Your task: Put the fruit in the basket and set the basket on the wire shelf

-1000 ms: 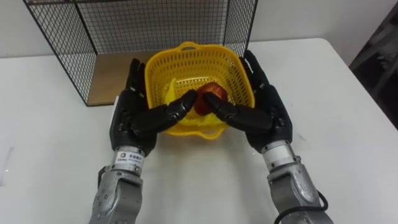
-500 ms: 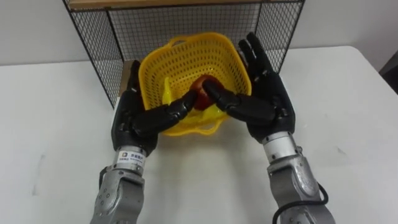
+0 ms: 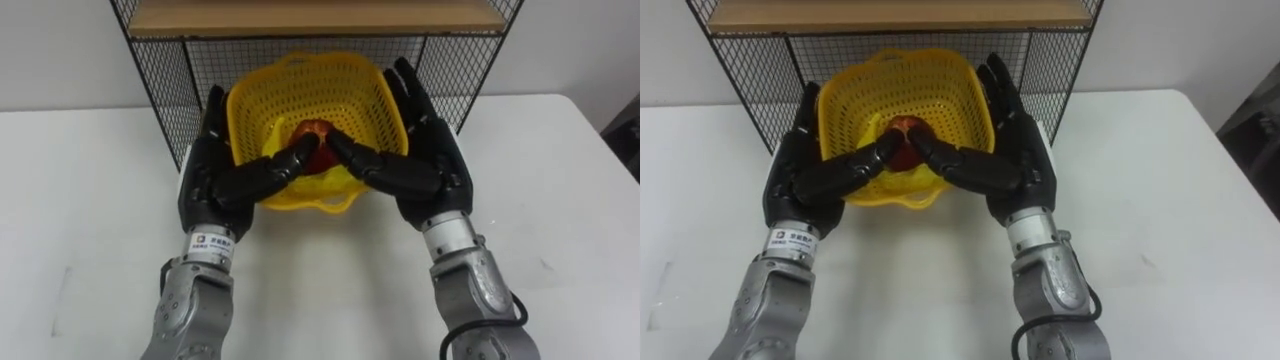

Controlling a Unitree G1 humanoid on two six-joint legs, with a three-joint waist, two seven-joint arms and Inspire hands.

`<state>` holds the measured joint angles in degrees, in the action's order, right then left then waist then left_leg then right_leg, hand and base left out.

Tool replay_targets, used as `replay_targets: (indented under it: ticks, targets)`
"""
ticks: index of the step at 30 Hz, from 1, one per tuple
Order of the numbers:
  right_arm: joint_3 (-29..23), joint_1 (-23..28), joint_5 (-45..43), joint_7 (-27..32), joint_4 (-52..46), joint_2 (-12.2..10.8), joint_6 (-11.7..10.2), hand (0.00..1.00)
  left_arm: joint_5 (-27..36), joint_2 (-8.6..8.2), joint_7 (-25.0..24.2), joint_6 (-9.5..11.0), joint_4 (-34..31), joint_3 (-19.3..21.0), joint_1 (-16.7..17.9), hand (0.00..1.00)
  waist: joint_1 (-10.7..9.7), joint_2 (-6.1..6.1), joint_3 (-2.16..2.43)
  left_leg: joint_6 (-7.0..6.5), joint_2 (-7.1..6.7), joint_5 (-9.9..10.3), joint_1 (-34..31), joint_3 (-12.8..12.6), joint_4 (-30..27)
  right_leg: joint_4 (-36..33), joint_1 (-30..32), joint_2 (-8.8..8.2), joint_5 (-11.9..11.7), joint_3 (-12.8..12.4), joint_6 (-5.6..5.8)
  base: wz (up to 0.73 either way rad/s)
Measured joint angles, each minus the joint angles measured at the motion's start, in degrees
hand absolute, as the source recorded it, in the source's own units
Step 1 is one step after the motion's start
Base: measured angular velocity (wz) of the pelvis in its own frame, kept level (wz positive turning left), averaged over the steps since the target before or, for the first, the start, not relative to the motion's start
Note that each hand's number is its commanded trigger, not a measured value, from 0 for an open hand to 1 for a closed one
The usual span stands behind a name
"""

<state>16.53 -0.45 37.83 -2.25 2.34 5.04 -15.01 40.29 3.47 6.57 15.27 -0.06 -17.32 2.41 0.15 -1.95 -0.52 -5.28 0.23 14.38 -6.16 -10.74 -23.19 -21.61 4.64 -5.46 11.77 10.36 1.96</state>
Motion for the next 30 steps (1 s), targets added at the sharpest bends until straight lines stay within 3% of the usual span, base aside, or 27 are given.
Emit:
replay_targets:
  ticks: [8,13,16,20,23,26,30]
  targets:
    - [-0.4,-0.9,0.0,0.2,2.1,-0.1,0.3,0.0,-1.2,-0.01,0.0,-0.5,-0.1,0.1,0.0,0.0,0.0,0.16,-0.1,0.47,0.0,-1.4,2.8,0.1,2.7,3.1,-2.8,0.92,-1.2,-0.6,-0.14,0.0]
    - [-1.5,-1.1,-0.6,0.9,2.9,0.2,2.2,0.0,-2.4,0.3,0.0,-1.9,-0.1,0.2,-0.8,0.0,0.0,0.42,-0.31,0.51,0.11,-1.6,2.8,0.1,3.0,4.0,-3.0,0.98,-1.6,-0.1,-0.26,0.0]
    - [-2.0,-2.4,0.1,1.8,4.0,0.7,4.1,0.0,-2.4,1.65,0.0,-4.0,0.1,0.5,-3.6,0.0,0.0,0.45,-0.4,0.47,0.03,-2.0,2.9,0.1,3.7,4.5,-3.2,0.9,-1.9,0.2,-0.31,0.02]
    - [-3.3,-6.8,0.1,3.6,7.2,1.1,6.7,0.0,-3.3,1.6,0.0,-7.0,3.0,2.3,-8.7,0.0,0.2,0.51,-0.49,0.46,0.03,-2.5,3.2,0.1,4.4,5.3,-3.9,0.9,-2.3,0.7,-0.39,0.03]
    - [-5.3,-11.6,-0.1,5.4,9.4,1.0,9.4,0.0,-4.0,1.17,0.7,-9.8,6.4,4.4,-12.7,0.0,0.0,0.51,-0.58,0.5,-0.1,-3.2,4.2,0.1,5.4,6.0,-4.8,0.89,-2.8,0.8,-0.41,0.0]
    - [-5.8,-16.1,-0.3,7.6,13.0,0.8,10.8,0.0,-8.0,0.93,3.1,-13.2,7.4,4.9,-15.1,0.0,-0.1,0.55,-0.62,0.62,-0.06,-3.3,4.7,0.1,5.6,6.1,-5.1,0.97,-2.8,0.8,-0.49,0.0]
    - [-6.8,-21.3,-2.0,10.8,15.4,0.4,14.3,0.0,-11.1,-0.92,5.6,-16.3,11.4,7.7,-22.4,0.0,0.2,0.58,-0.65,0.71,-0.09,-3.4,4.7,0.0,6.1,6.1,-4.8,0.92,-2.8,0.8,-0.53,0.0]
